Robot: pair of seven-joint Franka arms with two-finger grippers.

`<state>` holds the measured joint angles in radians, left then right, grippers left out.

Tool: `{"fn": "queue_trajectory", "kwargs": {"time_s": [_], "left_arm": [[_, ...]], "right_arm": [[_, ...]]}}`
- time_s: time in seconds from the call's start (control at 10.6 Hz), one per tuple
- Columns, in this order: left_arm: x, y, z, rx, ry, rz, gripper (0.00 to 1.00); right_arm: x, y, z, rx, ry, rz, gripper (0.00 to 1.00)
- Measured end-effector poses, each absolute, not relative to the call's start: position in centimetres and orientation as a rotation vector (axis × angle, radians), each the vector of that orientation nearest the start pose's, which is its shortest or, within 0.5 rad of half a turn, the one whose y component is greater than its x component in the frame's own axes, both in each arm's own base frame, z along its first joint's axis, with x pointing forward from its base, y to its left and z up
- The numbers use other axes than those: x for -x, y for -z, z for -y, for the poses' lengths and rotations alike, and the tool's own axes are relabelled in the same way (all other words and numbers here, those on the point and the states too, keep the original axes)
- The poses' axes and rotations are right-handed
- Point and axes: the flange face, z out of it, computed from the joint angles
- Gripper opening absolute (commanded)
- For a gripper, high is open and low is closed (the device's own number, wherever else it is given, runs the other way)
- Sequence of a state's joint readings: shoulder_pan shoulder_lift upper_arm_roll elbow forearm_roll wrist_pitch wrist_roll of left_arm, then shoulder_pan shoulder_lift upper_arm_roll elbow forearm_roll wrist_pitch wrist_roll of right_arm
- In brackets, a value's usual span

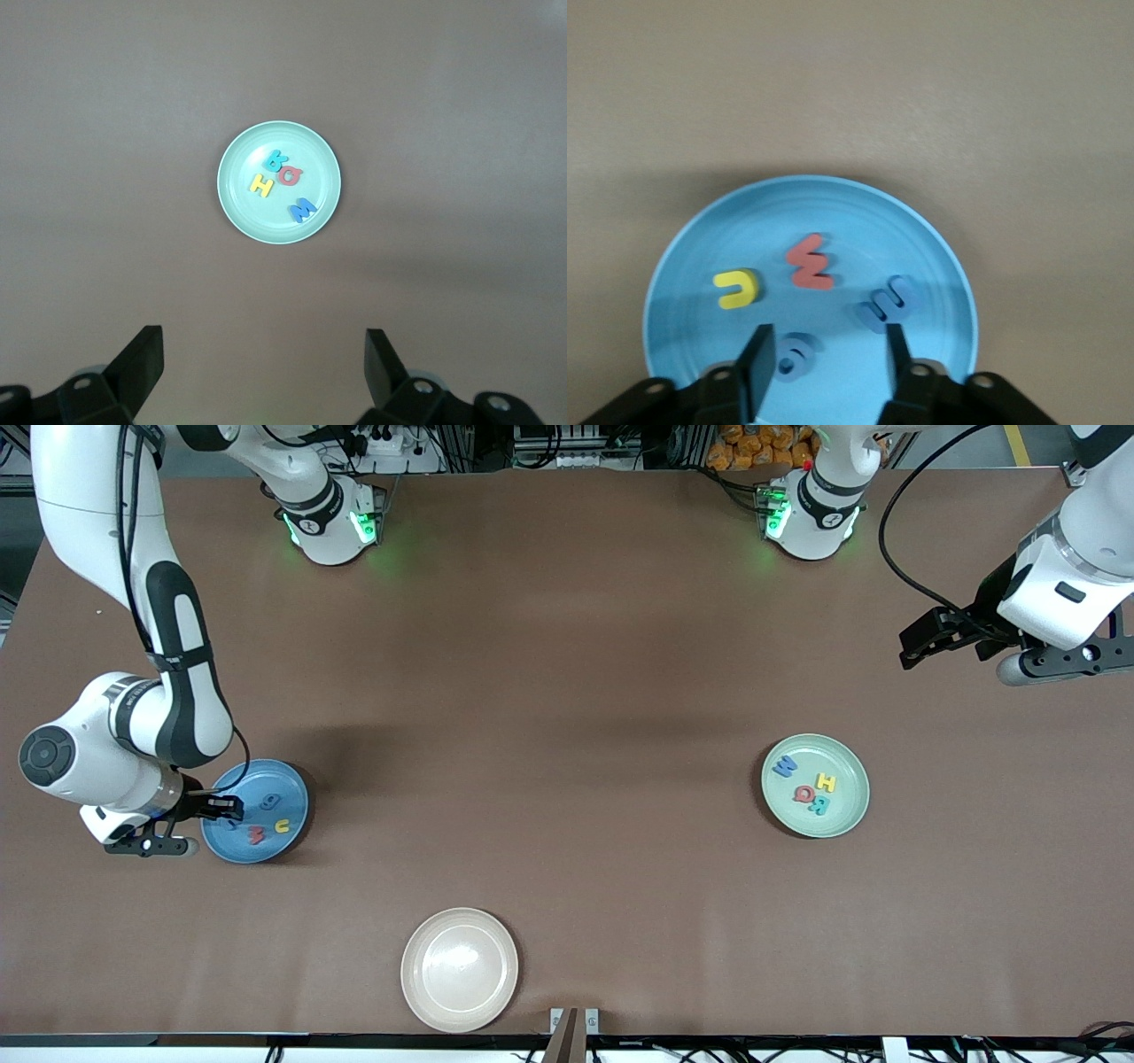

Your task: Sort upper and lower case letters into plates

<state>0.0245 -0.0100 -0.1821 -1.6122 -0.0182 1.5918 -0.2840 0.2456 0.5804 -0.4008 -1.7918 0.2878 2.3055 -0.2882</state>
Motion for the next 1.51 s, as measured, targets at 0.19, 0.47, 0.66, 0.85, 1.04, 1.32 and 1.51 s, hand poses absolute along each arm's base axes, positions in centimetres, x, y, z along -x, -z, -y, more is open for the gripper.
{"fn": "queue_trajectory", "kwargs": {"time_s": [0.19, 0.47, 0.66, 0.85, 1.04, 1.32, 1.51], "left_arm": [[-54.5, -61.2, 8.9, 3.149, -0.022, 0.200, 1.00], [-54.5, -61.2, 8.9, 3.149, -0.022, 0.200, 1.00], [-54.5, -61.3, 8.9, 3.149, -0.020, 0.200, 1.00], [-54.4, -61.7, 8.9, 3.150, -0.009, 0.199, 1.00], [-54.3, -62.0, 9.0, 3.151, 0.001, 0.199, 1.00], [-53.7, -63.3, 8.7, 3.155, 0.038, 0.136, 1.00], [-53.6, -63.7, 8.0, 3.156, 0.048, 0.047, 1.00]], "right_arm": [[-65.1, -25.1, 6.6, 3.132, -0.042, 0.079, 1.00], [-65.1, -28.4, 5.7, 3.082, -0.093, 0.178, 1.00], [-64.7, -31.6, 4.2, 3.039, -0.095, 0.212, 1.00], [-64.0, -33.9, 2.5, 3.037, -0.115, 0.239, 1.00], [-62.9, -36.3, 0.7, 3.078, -0.104, 0.172, 1.00], [-58.8, -38.1, -0.2, 3.082, -0.076, 0.138, 1.00], [-56.3, -39.7, -0.1, 3.088, -0.024, 0.138, 1.00]]}}
